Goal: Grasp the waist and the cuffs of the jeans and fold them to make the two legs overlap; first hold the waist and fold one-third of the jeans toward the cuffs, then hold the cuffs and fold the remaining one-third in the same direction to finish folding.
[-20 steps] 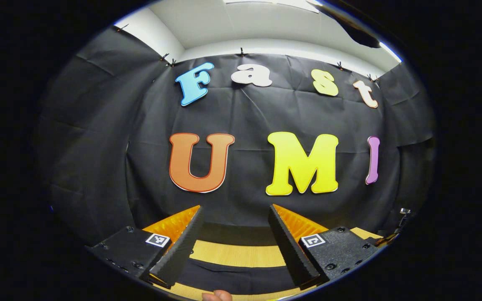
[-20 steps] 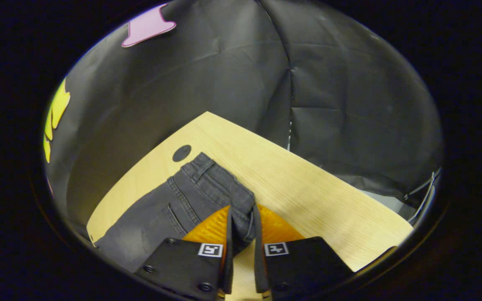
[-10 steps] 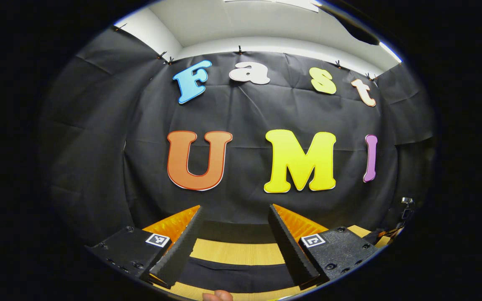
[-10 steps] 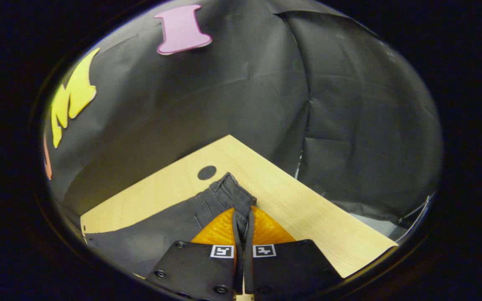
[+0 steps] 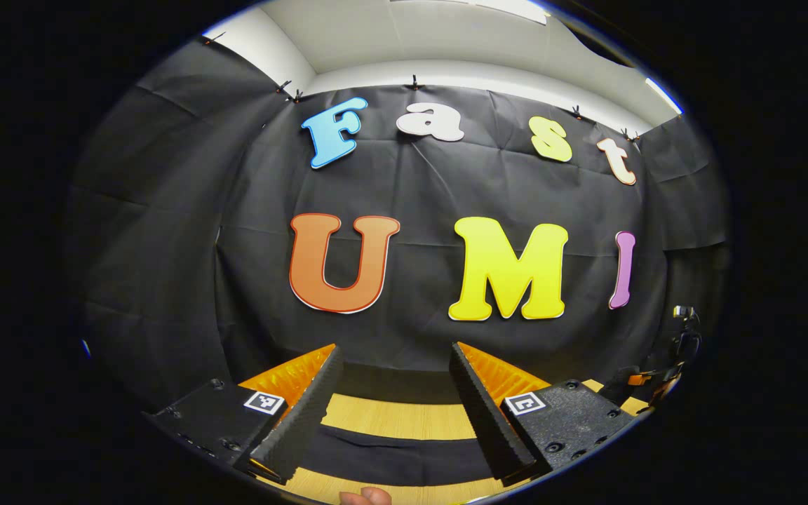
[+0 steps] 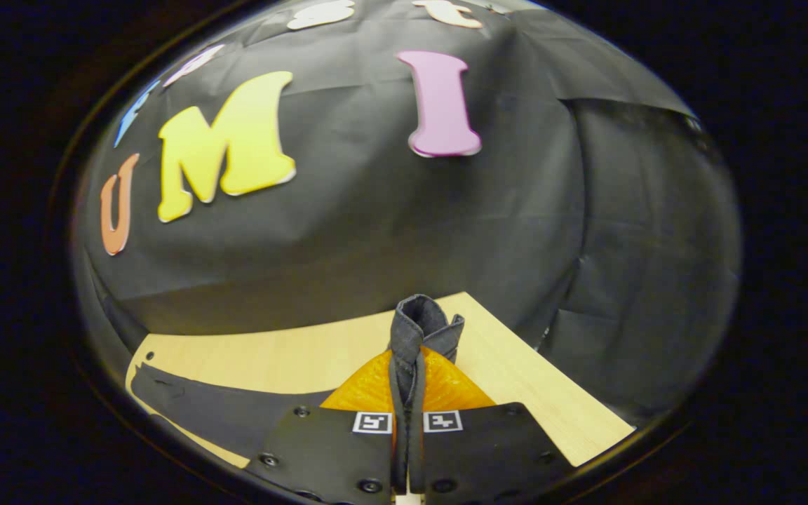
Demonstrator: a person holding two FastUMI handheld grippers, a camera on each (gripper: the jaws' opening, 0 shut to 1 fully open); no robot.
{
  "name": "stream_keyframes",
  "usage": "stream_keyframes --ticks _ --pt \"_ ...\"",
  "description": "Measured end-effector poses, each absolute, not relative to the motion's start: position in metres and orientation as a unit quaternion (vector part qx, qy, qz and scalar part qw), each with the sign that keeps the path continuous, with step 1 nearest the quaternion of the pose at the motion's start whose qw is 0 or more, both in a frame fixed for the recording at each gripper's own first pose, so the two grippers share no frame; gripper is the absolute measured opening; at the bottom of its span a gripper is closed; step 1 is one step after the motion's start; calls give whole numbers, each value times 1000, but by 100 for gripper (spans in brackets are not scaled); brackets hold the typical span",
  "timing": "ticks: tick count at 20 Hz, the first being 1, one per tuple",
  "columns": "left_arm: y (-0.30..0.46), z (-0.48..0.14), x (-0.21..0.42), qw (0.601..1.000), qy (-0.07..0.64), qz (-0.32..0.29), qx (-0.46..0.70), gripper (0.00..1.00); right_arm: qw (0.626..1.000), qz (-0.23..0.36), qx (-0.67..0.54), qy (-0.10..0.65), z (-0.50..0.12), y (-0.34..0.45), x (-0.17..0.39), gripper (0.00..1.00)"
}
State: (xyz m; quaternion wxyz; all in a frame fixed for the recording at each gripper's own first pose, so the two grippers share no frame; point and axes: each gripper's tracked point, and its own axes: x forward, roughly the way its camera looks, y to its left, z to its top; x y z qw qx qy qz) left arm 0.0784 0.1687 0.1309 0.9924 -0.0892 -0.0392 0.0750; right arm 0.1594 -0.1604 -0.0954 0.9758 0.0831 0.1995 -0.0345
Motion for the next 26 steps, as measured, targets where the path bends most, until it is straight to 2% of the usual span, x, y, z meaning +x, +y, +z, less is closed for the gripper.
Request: stream_keyframes --ticks 6,12,17,26 --pt "193 126 60 990 -37 94 -96 98 982 32 71 172 -64 -149 119 2" --pt "220 108 43 988 -13 123 -97 98 977 106 67 173 -68 -143 105 2" --pt "244 101 30 984 -9 152 -95 98 966 149 55 202 -85 -142 108 2" --pt "282 86 11 975 4 197 -102 98 941 199 8 275 -75 -147 102 2"
